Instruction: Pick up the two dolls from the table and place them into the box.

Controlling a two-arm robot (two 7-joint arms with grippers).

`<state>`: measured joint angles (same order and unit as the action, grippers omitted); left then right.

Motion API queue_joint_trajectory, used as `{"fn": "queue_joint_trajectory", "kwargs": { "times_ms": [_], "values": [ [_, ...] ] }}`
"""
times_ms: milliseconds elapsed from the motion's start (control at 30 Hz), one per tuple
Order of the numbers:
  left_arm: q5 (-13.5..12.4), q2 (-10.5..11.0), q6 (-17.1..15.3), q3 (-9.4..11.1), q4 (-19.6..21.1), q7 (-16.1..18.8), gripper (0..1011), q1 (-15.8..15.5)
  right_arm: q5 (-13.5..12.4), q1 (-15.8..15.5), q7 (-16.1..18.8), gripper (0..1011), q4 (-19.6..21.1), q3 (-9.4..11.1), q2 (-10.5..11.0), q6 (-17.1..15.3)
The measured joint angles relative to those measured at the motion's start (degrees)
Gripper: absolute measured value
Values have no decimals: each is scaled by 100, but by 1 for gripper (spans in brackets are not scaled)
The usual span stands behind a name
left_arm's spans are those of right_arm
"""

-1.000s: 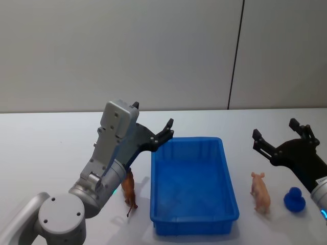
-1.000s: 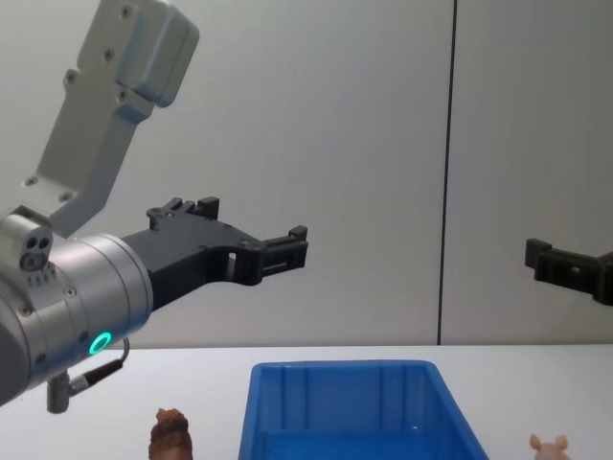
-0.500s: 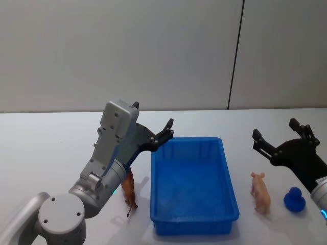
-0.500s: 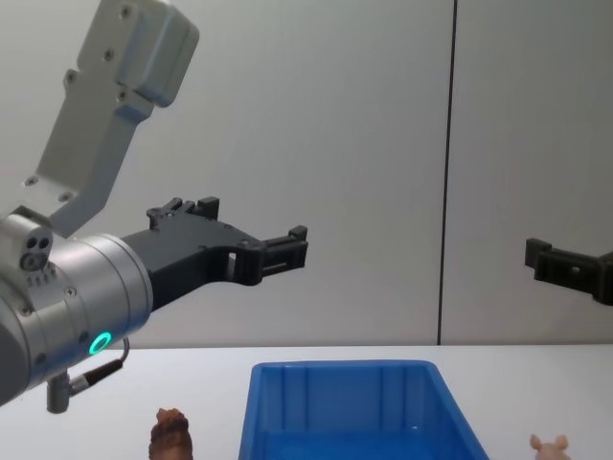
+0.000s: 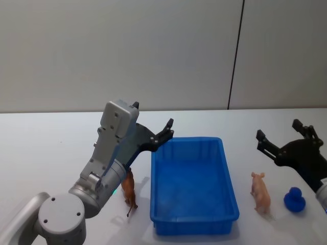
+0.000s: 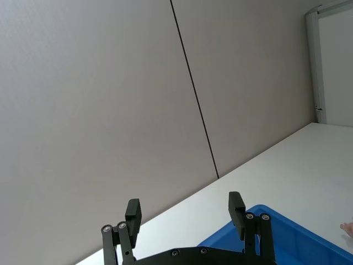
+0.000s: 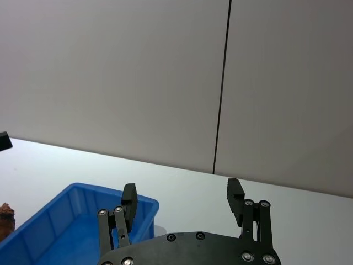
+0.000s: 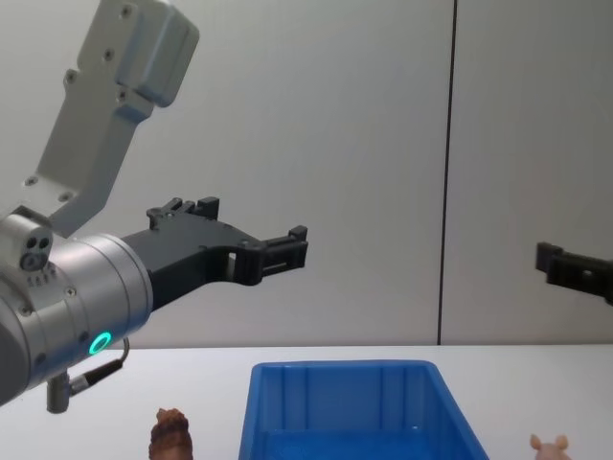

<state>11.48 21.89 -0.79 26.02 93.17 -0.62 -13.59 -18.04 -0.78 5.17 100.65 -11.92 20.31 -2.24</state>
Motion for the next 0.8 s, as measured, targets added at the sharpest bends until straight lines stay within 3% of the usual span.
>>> {"fn": "queue_joint_trajectory", "kwargs": {
  "times_ms": [333,467,800],
  "values": [
    [0,0,0,0,0,0,1001,0,-319,-73,236,1001,-109,196,262,-175],
    [0,0,0,0,0,0,1001,0,-501,-152,391,1001,-236,354,459,-326],
    [0,0,0,0,0,0,1001,0,-623,-251,635,1001,-502,528,731,-643]
  ]
}}
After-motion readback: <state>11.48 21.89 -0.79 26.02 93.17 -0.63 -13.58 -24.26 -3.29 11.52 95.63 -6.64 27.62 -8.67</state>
